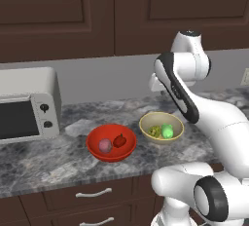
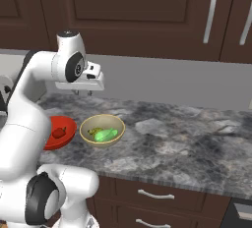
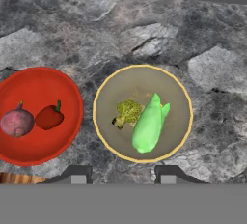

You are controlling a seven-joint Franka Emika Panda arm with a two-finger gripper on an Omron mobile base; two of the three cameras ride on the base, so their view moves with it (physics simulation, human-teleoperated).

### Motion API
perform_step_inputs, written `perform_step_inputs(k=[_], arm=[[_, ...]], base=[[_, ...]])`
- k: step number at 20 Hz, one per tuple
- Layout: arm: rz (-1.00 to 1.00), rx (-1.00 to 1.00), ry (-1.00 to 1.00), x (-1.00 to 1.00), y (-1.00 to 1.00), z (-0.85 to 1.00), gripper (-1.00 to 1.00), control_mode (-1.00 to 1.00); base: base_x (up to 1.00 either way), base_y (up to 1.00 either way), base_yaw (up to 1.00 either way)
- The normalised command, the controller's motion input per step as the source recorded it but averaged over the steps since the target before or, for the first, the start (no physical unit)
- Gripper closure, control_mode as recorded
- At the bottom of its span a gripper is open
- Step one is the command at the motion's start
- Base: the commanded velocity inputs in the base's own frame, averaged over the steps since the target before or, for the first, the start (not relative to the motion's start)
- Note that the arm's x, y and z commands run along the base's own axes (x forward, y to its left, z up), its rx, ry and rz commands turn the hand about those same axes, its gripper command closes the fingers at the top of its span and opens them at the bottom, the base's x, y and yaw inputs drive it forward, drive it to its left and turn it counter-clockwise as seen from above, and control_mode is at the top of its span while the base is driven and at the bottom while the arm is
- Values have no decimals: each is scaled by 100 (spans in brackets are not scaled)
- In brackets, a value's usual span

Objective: Place the bowl containing the bell pepper and onion in the microwave. Close the microwave door and press the start button to microwave the meal.

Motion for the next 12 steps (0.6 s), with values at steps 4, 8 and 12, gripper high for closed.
perform_step_inputs(k=[4,8,12], arm=[[0,0,0,-8,0,0,-100,-100],[0,0,0,-17,0,-6,-100,-100],[-1,0,-5,-42,0,-29,-100,-100]], base=[[0,0,0],[0,0,0],[0,0,0]])
